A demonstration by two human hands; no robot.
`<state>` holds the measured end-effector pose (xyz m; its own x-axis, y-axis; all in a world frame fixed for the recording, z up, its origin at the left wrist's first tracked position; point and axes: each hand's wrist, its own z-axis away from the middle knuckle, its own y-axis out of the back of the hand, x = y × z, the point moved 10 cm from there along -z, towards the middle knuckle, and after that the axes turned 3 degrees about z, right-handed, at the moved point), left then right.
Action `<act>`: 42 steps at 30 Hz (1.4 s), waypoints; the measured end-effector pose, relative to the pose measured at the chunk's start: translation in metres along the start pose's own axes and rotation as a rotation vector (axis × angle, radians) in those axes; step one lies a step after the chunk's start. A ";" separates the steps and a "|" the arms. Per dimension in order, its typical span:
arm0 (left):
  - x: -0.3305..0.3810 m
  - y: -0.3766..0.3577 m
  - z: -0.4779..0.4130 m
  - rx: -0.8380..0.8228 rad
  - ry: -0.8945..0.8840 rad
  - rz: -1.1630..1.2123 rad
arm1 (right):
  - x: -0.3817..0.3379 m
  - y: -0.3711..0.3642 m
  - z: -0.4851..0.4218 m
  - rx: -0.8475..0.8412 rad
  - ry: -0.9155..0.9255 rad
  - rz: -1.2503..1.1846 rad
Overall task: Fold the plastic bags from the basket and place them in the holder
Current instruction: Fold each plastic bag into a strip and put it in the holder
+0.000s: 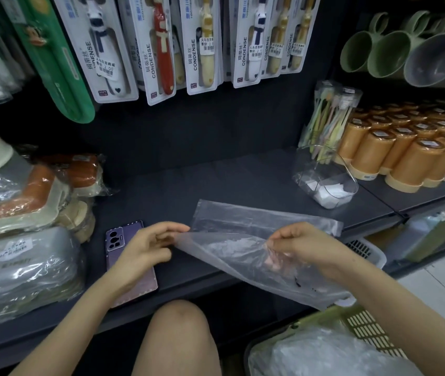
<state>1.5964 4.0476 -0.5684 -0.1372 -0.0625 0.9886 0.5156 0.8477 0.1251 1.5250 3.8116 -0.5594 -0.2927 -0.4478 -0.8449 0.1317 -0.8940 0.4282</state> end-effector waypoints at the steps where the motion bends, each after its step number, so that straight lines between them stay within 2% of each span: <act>1: -0.001 -0.001 -0.004 0.025 0.010 -0.042 | 0.004 0.001 -0.004 -0.026 -0.038 0.000; 5: -0.006 0.000 -0.025 0.148 0.036 -0.150 | 0.008 0.008 -0.017 -0.074 -0.079 0.058; 9: -0.002 0.001 -0.040 0.262 0.003 -0.231 | -0.012 0.017 -0.017 -0.057 0.026 0.248; 13: 0.004 0.004 -0.052 0.358 -0.015 -0.315 | -0.021 0.016 -0.017 -0.143 0.068 0.369; 19: -0.012 0.014 -0.071 0.381 0.075 -0.524 | -0.022 0.029 -0.053 -0.019 0.067 0.388; 26: -0.026 0.019 -0.076 0.408 0.203 -0.545 | -0.012 0.032 -0.091 0.011 0.022 0.291; 30: -0.039 0.020 -0.073 0.419 0.316 -0.331 | 0.001 0.033 -0.107 0.043 0.003 0.315; 32: -0.039 0.023 -0.069 0.431 0.328 -0.348 | 0.006 0.033 -0.112 0.053 -0.002 0.345; 35: -0.023 0.026 -0.063 0.470 0.260 -0.718 | 0.008 0.032 -0.115 0.054 -0.005 0.377; 38: 0.010 0.012 -0.060 0.532 -0.039 -1.042 | 0.008 0.032 -0.118 0.053 -0.007 0.417; 40: 0.018 -0.007 -0.062 0.465 -0.252 -1.097 | 0.009 0.032 -0.119 0.059 -0.012 0.436; 42: 0.008 -0.025 -0.068 0.297 -0.300 -1.030 | 0.009 0.033 -0.120 0.061 -0.012 0.445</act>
<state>1.6397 3.9905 -0.5584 -0.6030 -0.7125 0.3587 -0.1797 0.5594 0.8092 1.6400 3.7770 -0.5911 -0.2308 -0.7883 -0.5704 0.1917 -0.6116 0.7676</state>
